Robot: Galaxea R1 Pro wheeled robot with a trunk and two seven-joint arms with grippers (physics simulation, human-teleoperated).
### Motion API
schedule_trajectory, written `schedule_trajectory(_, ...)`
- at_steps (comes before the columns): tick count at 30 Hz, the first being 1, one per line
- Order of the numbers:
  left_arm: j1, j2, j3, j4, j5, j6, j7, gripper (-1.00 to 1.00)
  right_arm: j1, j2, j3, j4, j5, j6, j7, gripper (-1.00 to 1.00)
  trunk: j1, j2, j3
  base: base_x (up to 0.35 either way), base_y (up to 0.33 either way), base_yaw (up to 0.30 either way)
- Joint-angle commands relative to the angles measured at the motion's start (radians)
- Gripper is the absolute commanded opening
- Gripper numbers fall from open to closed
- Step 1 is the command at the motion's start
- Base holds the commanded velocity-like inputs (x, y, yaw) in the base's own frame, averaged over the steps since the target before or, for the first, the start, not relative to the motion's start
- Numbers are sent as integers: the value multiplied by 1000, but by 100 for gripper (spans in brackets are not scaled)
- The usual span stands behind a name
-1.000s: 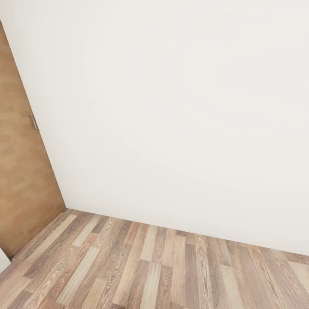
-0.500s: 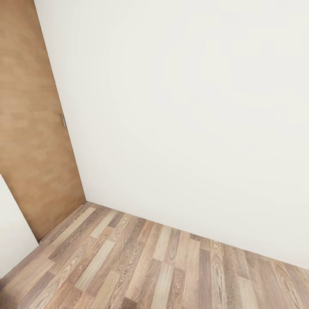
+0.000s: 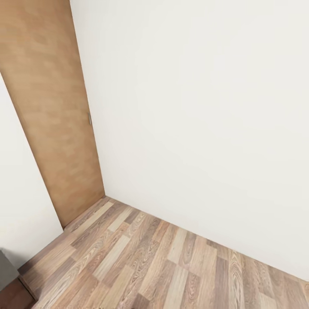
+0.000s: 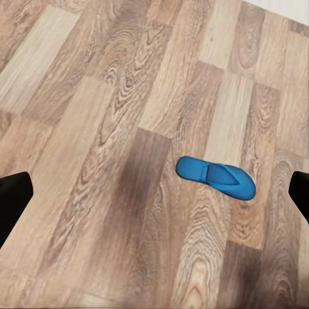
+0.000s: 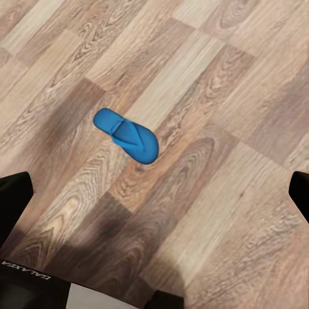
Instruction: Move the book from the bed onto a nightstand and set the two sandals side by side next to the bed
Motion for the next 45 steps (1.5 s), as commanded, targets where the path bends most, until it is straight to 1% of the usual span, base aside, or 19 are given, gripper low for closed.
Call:
schedule_trajectory(1,-1,0,3,1,1,-2,-7,100,1,0,-3,-1,-8,3,8,100,0,0,-1,0,0,293)
schedule_trajectory(18,-1,-1,3,1,1,-2,-7,100,1,0,-2,-1,-8,3,7,100,0,0,-1,0,0,291)
schedule_trajectory(21,-1,-1,3,1,1,-2,-7,100,1,0,-2,-1,-8,3,7,100,0,0,-1,0,0,184)
schedule_trajectory(31,-1,-1,3,1,1,-2,-7,100,1,0,-3,-1,-8,3,6,100,0,0,-1,0,0,58)
schedule_trajectory(45,-1,-1,3,1,1,-1,-7,100,1,0,-2,-1,-8,3,6,100,0,0,-1,0,0,259)
